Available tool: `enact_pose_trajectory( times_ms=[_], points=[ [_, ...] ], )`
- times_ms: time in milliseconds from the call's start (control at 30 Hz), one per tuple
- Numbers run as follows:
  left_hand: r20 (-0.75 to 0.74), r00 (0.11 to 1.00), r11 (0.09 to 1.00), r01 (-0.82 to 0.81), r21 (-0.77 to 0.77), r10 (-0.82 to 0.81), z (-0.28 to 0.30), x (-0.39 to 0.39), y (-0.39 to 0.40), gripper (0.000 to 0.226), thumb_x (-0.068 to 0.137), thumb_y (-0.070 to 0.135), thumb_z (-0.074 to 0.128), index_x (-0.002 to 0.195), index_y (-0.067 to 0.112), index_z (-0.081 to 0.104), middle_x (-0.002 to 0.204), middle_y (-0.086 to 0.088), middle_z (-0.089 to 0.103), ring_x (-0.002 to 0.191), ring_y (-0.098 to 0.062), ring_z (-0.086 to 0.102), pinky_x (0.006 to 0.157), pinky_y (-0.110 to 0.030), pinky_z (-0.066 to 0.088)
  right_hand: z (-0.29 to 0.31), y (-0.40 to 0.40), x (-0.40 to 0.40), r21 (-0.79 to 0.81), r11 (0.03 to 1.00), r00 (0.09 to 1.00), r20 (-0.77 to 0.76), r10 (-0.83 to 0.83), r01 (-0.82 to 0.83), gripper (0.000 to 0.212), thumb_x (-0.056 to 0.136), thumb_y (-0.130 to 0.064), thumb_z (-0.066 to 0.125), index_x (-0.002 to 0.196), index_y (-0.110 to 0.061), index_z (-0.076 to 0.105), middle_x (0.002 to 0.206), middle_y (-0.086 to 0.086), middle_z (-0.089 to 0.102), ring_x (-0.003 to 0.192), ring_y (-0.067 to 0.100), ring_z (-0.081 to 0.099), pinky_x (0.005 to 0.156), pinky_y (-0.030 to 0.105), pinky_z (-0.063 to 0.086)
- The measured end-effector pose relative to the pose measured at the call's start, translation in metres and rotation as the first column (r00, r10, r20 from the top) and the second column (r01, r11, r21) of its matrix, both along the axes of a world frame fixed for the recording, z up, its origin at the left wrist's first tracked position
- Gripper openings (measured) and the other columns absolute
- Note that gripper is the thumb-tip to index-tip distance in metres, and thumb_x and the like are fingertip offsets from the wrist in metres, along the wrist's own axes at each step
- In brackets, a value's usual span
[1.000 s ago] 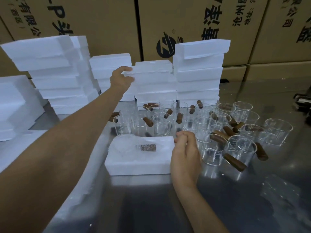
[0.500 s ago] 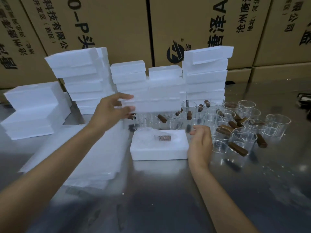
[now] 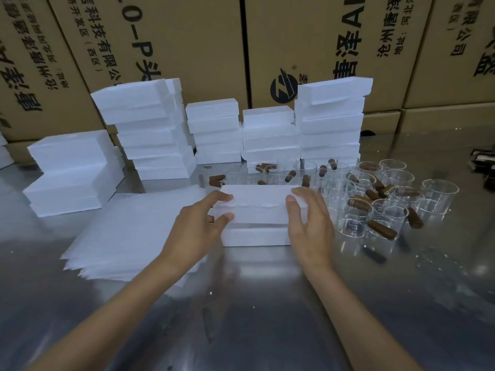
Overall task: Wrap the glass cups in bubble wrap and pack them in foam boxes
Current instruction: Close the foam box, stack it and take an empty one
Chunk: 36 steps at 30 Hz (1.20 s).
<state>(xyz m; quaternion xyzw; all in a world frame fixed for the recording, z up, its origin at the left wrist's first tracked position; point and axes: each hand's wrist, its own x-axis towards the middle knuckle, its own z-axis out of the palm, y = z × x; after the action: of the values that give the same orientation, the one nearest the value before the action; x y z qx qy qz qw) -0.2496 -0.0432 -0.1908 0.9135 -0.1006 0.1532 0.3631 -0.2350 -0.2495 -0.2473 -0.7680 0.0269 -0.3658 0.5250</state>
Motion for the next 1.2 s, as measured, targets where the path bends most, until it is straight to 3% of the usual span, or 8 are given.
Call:
enact_pose_trajectory(
  times_ms=[167,267,367,467,633,767,1000,1200],
  points=[
    [-0.055,0.998,0.992,0.014,0.122,-0.007,-0.007,0.001,0.000,0.021,0.092,0.036,0.067,0.107,0.044,0.056,0.088,-0.002,0.072,0.072,-0.014,0.067,0.068,-0.021,0.048,0.001,-0.001,-0.003,-0.028,1.000,0.999,-0.051,0.004,-0.006,0.036,0.079,-0.045,0.047,0.108,-0.028,0.060,0.116,-0.020,0.055,0.097,-0.003,0.049,0.079,0.026,0.040],
    [-0.133,0.991,0.996,0.026,0.081,-0.015,-0.001,0.005,0.001,0.022,0.089,0.033,0.071,0.105,0.041,0.058,0.100,0.006,0.063,0.078,-0.013,0.068,0.070,-0.021,0.047,0.002,-0.007,-0.009,0.053,0.995,0.984,-0.151,0.091,-0.084,0.024,0.087,-0.038,0.057,0.111,-0.038,0.056,0.115,-0.021,0.055,0.101,0.003,0.052,0.081,0.026,0.042],
    [-0.347,0.931,0.988,0.070,-0.135,-0.113,0.012,0.012,0.001,0.026,0.086,0.034,0.074,0.105,0.038,0.057,0.115,0.011,0.055,0.101,-0.003,0.060,0.086,-0.029,0.051,0.004,-0.008,-0.014,0.177,0.974,0.948,-0.259,0.187,-0.144,0.038,0.091,-0.042,0.059,0.126,-0.049,0.045,0.128,-0.017,0.056,0.114,0.014,0.055,0.090,0.033,0.043],
    [-0.449,0.880,0.906,-0.056,-0.420,-0.154,0.019,0.012,-0.010,0.034,0.092,0.039,0.066,0.122,0.036,0.050,0.129,-0.002,0.053,0.113,-0.020,0.058,0.097,-0.042,0.053,0.006,-0.009,-0.013,0.314,0.940,0.915,-0.325,0.239,-0.134,0.055,0.085,-0.050,0.062,0.135,-0.043,0.041,0.133,-0.008,0.060,0.118,0.015,0.057,0.088,0.032,0.042],
    [-0.486,0.848,0.811,-0.127,-0.571,-0.210,0.019,0.021,-0.016,0.086,0.082,0.032,0.076,0.152,0.016,0.029,0.137,-0.003,0.056,0.113,-0.021,0.062,0.098,-0.035,0.049,0.010,-0.015,-0.015,0.424,0.890,0.944,-0.190,0.269,-0.168,0.030,0.077,-0.038,0.067,0.104,-0.044,0.057,0.102,-0.020,0.072,0.088,-0.005,0.066,0.068,0.017,0.044],
    [-0.462,0.835,0.810,-0.034,-0.585,-0.298,0.034,0.025,-0.012,0.056,0.072,0.032,0.078,0.124,0.017,0.062,0.117,-0.004,0.072,0.099,-0.015,0.068,0.080,-0.026,0.048,0.017,-0.019,-0.019,0.426,0.870,0.960,-0.010,0.281,-0.250,0.040,0.075,-0.031,0.062,0.114,-0.036,0.058,0.105,-0.028,0.070,0.095,-0.005,0.066,0.072,0.012,0.050],
    [-0.306,0.917,0.716,-0.032,-0.697,-0.257,0.059,0.028,0.017,0.072,0.061,0.037,0.085,0.127,0.029,0.055,0.116,0.001,0.071,0.104,-0.021,0.070,0.095,-0.040,0.053,0.022,-0.006,-0.024,0.339,0.852,0.909,0.019,0.416,-0.398,0.046,0.082,-0.051,0.064,0.126,-0.046,0.053,0.116,-0.038,0.063,0.110,-0.017,0.056,0.082,0.001,0.044],
    [-0.344,0.938,0.403,-0.334,-0.852,0.051,0.096,0.044,0.138,0.026,0.070,0.025,0.073,0.094,0.028,0.065,0.101,-0.002,0.064,0.093,-0.025,0.061,0.069,-0.035,0.055,0.011,-0.007,-0.018,0.315,0.890,0.935,-0.023,0.353,-0.329,0.064,0.077,-0.069,0.067,0.133,-0.043,0.052,0.133,-0.024,0.060,0.118,-0.015,0.053,0.100,0.021,0.041]
  ],
)
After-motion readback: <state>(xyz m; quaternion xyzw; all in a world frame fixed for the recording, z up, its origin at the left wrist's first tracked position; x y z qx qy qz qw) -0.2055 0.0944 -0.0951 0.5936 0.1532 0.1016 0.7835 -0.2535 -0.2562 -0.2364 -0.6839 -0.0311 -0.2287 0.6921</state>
